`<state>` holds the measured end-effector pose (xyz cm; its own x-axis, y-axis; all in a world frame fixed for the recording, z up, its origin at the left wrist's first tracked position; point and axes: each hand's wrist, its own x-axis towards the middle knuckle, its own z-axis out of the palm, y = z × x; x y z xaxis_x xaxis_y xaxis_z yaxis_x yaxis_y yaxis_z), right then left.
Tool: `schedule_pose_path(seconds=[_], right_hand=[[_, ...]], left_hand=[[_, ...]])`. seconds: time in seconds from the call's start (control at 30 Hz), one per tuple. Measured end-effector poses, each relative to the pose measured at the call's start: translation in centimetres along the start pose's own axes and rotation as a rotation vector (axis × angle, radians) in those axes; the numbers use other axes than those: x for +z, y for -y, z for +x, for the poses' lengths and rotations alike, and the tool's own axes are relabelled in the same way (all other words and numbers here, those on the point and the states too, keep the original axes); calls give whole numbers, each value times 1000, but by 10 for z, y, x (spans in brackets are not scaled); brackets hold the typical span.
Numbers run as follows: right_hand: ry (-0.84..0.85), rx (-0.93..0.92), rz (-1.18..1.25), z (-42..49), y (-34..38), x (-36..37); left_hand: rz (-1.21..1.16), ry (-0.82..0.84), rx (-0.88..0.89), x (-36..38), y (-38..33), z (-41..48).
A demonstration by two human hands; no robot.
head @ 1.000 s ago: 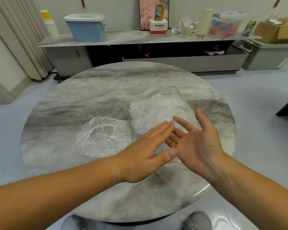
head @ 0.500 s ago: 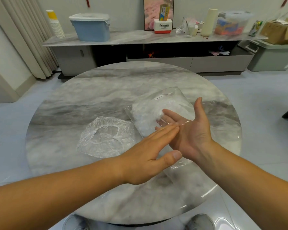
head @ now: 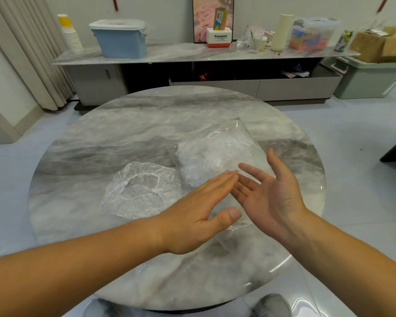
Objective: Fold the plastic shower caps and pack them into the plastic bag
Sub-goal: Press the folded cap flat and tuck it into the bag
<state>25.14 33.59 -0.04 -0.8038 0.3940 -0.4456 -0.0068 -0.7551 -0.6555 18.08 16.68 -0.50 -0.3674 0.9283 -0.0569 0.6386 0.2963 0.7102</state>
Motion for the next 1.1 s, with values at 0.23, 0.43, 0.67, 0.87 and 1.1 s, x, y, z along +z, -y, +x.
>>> schedule_pose_path(seconds=[0.23,0.43,0.67,0.87,1.1], right_hand=[[99,78,4,13,5,25],[149,93,40,21,8,23],[119,70,-61,-16,9,-14],[-5,-158,-496,-44,8,1],[516,-10,-892,-50,-63,40]], left_hand=[[10,10,-11,-2,3,-2],[25,22,-3,-3,10,-3],[80,41,64,-4,16,-7],[143,-198,-11,-17,35,-33],[451,-186,-393,-31,101,-84]])
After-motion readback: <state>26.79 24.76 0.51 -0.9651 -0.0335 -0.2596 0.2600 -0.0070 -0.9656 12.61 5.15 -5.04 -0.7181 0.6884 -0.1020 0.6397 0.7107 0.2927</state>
